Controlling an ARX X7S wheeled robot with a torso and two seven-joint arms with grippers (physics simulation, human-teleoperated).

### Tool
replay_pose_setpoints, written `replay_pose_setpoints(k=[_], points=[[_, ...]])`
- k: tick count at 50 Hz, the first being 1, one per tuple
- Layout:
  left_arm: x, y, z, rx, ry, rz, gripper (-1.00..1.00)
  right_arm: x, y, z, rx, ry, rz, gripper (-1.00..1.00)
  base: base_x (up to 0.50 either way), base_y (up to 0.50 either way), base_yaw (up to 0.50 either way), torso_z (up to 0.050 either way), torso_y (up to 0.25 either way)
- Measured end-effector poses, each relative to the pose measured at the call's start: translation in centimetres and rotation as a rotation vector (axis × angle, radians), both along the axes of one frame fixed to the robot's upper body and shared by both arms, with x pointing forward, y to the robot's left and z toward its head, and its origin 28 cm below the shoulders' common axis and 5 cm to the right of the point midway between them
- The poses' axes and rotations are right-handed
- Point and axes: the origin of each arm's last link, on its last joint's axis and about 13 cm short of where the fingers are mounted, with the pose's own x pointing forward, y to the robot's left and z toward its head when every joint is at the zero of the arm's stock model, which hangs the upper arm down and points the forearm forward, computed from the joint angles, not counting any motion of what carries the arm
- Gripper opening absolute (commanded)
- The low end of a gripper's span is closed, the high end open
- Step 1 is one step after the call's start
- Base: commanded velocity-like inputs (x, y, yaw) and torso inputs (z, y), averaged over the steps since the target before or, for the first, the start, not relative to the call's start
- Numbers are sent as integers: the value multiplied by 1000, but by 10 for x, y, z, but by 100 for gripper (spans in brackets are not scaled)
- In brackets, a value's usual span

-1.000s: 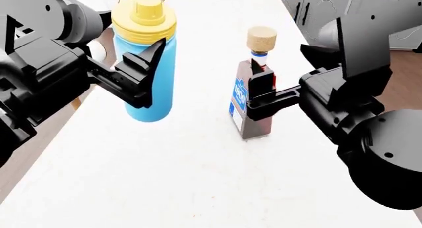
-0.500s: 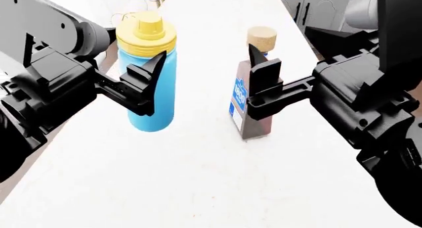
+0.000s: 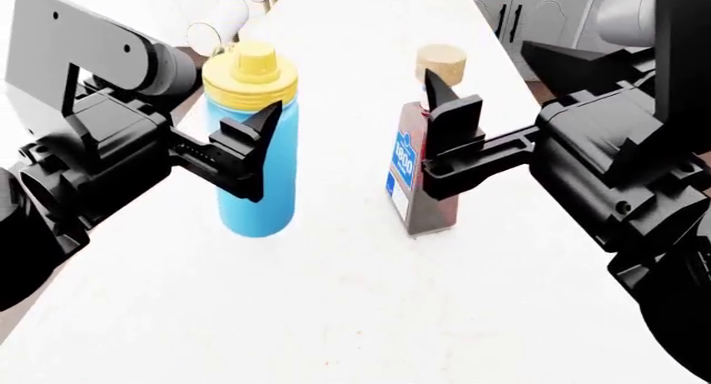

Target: Move the drinks to the dining counter.

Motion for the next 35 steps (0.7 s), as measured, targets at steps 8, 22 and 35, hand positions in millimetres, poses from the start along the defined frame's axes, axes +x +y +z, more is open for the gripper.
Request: replay_pose_setpoints(k=[8, 22, 35], points=[[1, 0, -1, -2, 14, 2, -100, 0, 0, 1, -2, -3, -3, 100, 0, 0, 0, 0, 1], [-1, 1, 3, -29, 3, 7, 100, 1, 0, 1, -5, -5, -7, 100, 0, 0, 0, 0, 0], [-2, 1, 5, -33, -5, 13, 100, 1, -2, -1, 0, -4, -15, 100, 0, 0, 0, 0, 0]])
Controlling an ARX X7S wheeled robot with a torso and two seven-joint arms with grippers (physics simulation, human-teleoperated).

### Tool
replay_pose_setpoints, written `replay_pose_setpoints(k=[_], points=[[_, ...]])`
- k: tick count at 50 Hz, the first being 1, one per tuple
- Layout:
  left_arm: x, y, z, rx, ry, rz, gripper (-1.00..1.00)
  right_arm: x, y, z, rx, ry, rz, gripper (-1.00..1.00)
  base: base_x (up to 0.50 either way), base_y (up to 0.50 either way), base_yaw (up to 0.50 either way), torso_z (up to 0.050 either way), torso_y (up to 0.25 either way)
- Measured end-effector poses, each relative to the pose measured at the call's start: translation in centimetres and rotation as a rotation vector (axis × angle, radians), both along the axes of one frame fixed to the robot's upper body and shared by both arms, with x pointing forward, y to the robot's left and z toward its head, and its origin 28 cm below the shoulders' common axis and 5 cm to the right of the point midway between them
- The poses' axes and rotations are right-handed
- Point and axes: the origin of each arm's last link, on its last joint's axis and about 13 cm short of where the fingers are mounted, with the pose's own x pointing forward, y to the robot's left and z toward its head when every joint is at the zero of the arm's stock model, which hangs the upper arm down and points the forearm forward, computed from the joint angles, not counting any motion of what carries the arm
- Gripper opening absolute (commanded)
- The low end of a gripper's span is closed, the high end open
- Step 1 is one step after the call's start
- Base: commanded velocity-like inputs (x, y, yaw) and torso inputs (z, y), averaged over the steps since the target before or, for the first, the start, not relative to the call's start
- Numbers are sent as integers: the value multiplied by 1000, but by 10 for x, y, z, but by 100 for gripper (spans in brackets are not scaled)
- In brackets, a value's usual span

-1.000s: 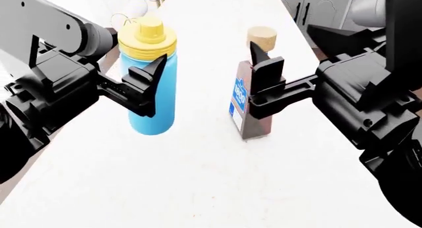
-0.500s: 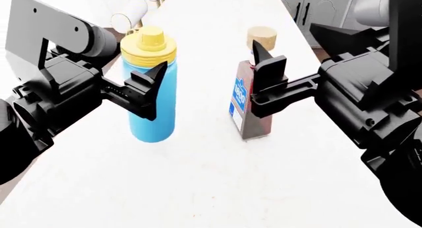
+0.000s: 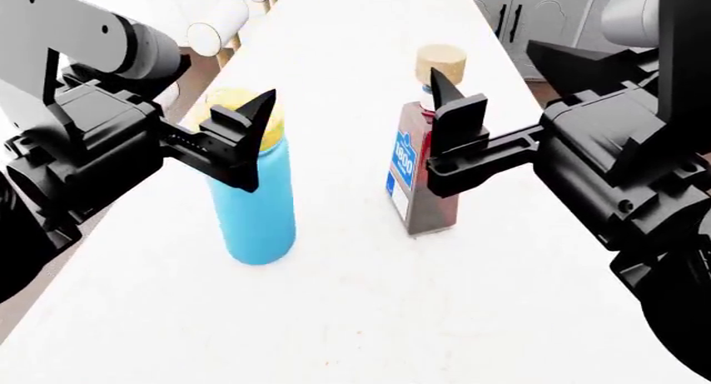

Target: Move the drinks to the dining counter.

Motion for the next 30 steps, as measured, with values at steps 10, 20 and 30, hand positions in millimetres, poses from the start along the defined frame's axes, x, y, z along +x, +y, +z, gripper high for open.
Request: replay_pose_setpoints(k=[10, 20, 30], points=[[-1, 0, 1, 0, -7, 4, 100, 0, -1, 0, 3, 0, -3, 100, 0, 0, 0, 0, 0], [-12, 3, 15, -51, -101, 30, 100, -1, -1, 6, 18, -28, -15, 100, 0, 0, 0, 0, 1], [-31, 7, 33, -95, -211, 68, 100, -8, -2, 22, 46, -93, -40, 100, 0, 0, 0, 0, 0]])
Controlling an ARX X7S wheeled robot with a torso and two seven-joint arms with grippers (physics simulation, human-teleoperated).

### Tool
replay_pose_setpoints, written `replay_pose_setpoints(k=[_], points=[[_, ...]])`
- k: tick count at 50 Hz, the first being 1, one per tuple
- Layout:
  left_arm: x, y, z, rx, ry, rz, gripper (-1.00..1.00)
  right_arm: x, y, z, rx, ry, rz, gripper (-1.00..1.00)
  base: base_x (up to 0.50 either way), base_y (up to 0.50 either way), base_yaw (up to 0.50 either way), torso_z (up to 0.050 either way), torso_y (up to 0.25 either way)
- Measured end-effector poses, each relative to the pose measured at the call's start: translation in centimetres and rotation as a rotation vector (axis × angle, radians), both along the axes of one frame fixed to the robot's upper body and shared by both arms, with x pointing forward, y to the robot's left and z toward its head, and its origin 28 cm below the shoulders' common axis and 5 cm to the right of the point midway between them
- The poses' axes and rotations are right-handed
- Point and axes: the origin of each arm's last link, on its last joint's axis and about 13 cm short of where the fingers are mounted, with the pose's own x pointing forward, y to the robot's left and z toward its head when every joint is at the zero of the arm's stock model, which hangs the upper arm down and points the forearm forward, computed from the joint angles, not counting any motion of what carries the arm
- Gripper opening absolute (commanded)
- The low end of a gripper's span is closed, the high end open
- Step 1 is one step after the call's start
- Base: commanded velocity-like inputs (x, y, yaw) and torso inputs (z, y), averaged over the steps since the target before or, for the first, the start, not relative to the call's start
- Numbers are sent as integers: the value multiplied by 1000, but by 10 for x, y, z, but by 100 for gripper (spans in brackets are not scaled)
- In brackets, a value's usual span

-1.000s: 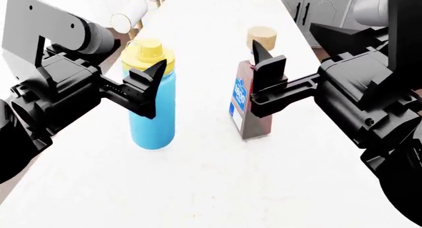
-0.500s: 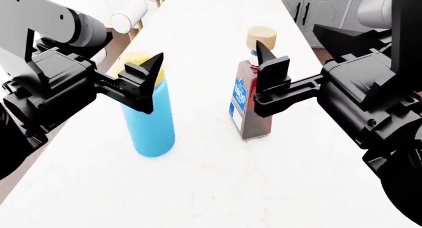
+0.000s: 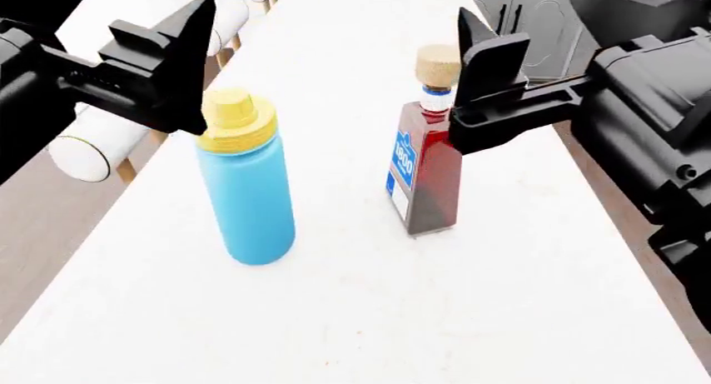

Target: Move the drinks to the dining counter.

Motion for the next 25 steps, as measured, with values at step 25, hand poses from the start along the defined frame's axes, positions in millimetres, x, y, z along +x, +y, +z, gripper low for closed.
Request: replay_pose_setpoints(k=[25], points=[[-75, 2, 50, 2, -185, 55, 100, -55, -8, 44, 32, -167, -36, 100, 0, 0, 0, 0, 0]])
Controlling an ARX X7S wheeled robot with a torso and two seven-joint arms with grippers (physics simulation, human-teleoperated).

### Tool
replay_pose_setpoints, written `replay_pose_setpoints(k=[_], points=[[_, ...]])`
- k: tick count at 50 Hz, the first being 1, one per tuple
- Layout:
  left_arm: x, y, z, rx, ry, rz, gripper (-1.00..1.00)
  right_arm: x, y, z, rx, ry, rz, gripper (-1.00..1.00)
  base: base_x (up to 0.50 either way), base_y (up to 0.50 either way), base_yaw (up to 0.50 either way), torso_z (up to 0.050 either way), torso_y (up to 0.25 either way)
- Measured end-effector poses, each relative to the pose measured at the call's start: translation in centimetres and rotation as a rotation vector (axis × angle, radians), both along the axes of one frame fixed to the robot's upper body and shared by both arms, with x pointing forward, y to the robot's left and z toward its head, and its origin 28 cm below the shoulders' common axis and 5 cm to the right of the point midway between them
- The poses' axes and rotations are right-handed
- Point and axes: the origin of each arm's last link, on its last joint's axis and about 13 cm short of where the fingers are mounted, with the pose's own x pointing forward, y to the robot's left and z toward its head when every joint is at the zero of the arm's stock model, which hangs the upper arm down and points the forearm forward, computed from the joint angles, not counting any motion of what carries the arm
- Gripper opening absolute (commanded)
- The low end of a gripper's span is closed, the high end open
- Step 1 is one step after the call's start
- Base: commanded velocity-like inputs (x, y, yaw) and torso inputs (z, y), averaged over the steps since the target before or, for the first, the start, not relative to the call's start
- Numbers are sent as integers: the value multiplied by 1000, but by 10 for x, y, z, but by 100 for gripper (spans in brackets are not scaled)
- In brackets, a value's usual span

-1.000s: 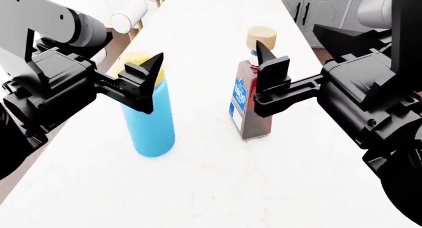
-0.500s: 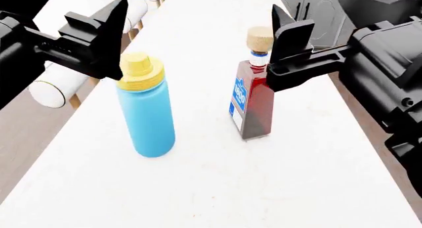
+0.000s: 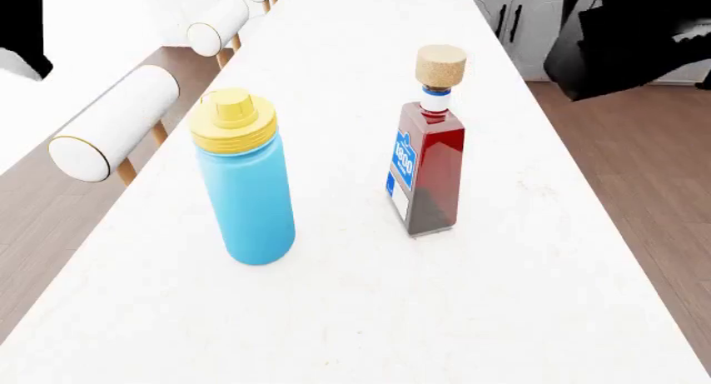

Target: Move the drinks to the dining counter.

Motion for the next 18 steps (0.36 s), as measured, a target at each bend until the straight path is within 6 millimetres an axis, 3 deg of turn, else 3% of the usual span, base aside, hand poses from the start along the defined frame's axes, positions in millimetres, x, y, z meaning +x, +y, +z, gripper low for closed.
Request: replay_pose_setpoints(k=[18], points=[[-63, -2, 32, 20, -126, 23, 100, -50, -2, 30, 6, -133, 1, 100, 0, 0, 0, 0, 0]])
